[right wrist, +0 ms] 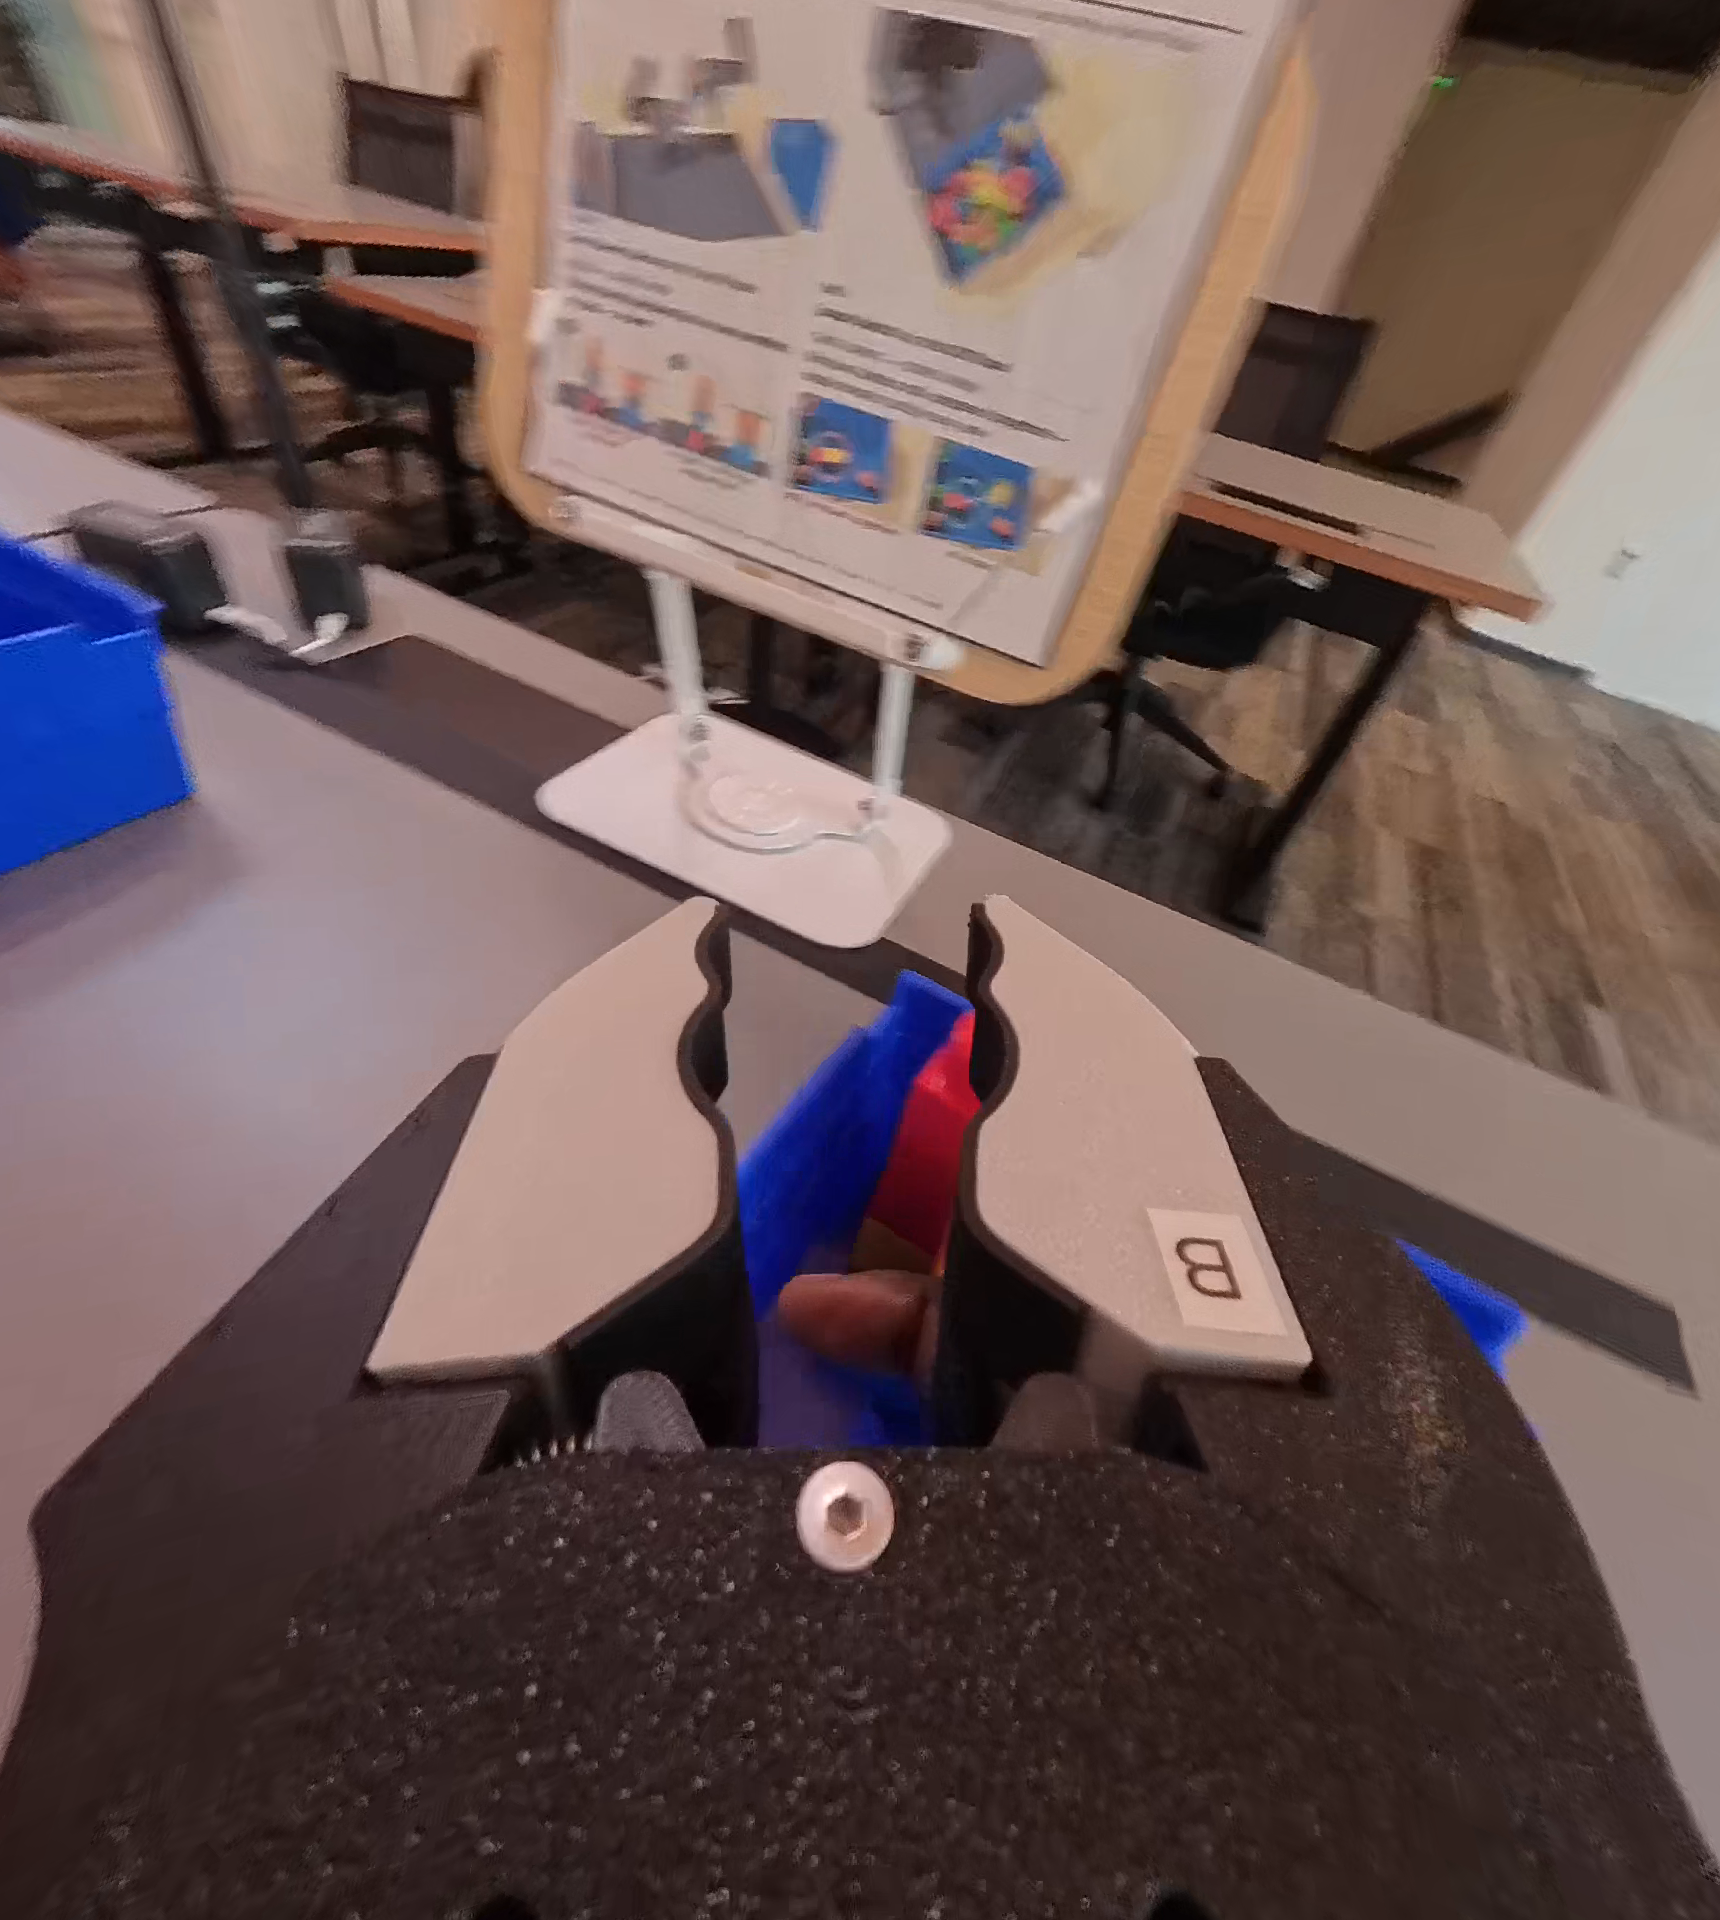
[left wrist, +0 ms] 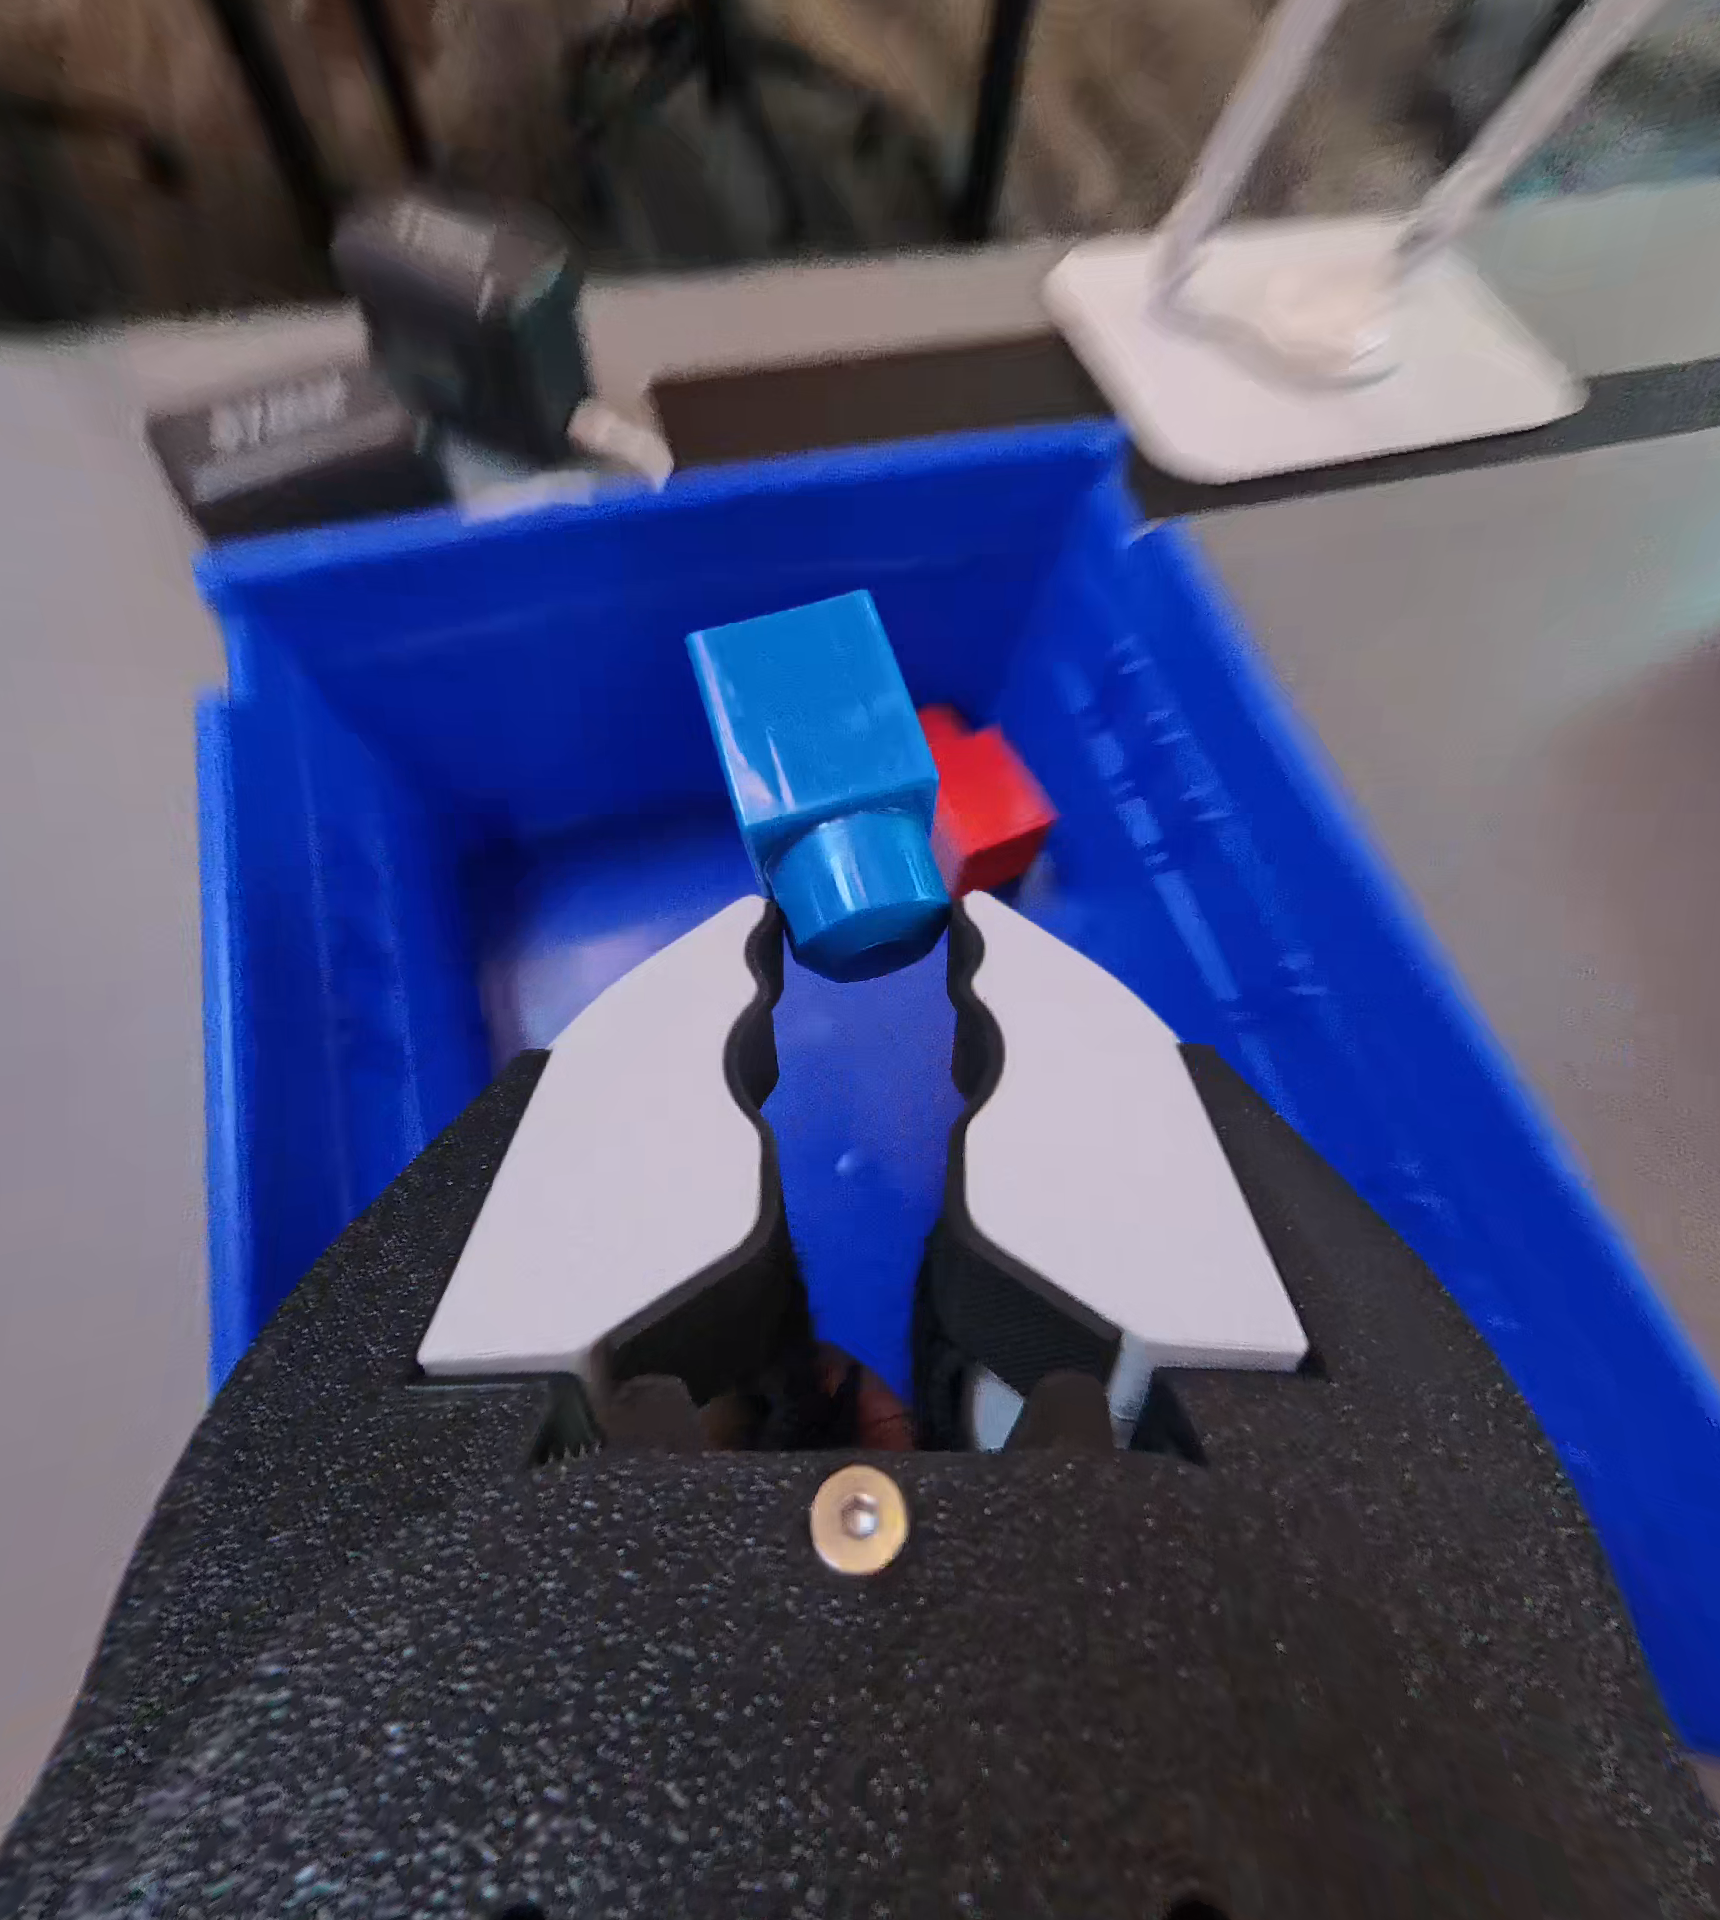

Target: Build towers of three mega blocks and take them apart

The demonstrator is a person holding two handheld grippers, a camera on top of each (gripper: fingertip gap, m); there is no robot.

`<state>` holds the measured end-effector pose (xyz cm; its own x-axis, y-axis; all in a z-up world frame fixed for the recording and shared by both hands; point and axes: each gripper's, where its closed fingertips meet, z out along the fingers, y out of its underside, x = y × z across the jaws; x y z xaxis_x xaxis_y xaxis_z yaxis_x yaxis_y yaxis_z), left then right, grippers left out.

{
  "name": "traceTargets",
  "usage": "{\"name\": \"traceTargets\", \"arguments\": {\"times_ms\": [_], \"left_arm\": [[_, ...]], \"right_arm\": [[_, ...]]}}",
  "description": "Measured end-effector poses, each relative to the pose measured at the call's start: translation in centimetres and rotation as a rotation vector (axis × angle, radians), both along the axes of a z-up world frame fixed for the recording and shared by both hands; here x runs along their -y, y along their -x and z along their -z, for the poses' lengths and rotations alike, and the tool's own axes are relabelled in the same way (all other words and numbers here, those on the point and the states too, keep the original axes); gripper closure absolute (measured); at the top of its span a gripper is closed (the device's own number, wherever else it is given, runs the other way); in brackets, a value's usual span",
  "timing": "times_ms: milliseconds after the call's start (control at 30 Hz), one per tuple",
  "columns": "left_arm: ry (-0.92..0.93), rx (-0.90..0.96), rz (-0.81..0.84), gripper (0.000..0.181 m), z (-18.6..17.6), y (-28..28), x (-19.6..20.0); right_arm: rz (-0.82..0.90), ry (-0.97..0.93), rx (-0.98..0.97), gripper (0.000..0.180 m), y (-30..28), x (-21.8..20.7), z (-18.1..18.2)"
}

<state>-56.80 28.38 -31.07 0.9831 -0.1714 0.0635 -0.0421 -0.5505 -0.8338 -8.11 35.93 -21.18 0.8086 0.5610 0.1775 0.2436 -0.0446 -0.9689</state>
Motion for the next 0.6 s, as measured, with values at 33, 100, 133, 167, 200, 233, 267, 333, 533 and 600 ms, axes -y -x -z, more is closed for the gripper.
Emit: {"name": "traceTargets", "arguments": {"times_ms": [33, 100, 133, 167, 200, 233, 267, 333, 533, 600], "left_arm": [[-0.067, 0.011, 0.070, 0.151, -2.1, -1.0, 0.5], [-0.247, 0.042, 0.264, 0.151, -7.1, -4.4, 2.1], [-0.351, 0.063, 0.397, 0.151, -9.6, -6.8, 3.4], [-0.451, 0.086, 0.540, 0.151, -11.9, -9.5, 5.2], [-0.527, 0.102, 0.684, 0.151, -13.7, -12.1, 7.2], [-0.575, 0.106, 0.818, 0.151, -14.9, -14.4, 9.1], [-0.598, 0.094, 0.934, 0.151, -15.6, -16.5, 10.7], [-0.602, 0.038, 1.095, 0.151, -15.8, -19.8, 12.9], [-0.486, -0.097, 1.256, 0.151, -13.6, -24.6, 13.9], [-0.461, -0.108, 1.248, 0.151, -13.2, -25.0, 13.5]], "right_arm": [[-0.080, -0.017, 0.019, 0.135, 1.5, 0.7, -0.2], [-0.316, -0.061, -0.002, 0.133, 5.4, 3.4, -1.2], [-0.454, -0.079, -0.041, 0.132, 7.4, 5.3, -1.9], [-0.590, -0.096, -0.092, 0.131, 9.2, 7.3, -2.9], [-0.707, -0.109, -0.150, 0.129, 10.7, 9.1, -3.9], [-0.797, -0.121, -0.204, 0.127, 12.1, 10.7, -5.0], [-0.869, -0.132, -0.251, 0.124, 13.3, 12.0, -6.0], [-1.012, -0.135, -0.317, 0.118, 15.8, 14.9, -7.5], [-1.213, -0.071, -0.268, 0.110, 22.2, 20.2, -7.2], [-1.225, -0.087, -0.191, 0.121, 23.4, 21.0, -6.1]]}}
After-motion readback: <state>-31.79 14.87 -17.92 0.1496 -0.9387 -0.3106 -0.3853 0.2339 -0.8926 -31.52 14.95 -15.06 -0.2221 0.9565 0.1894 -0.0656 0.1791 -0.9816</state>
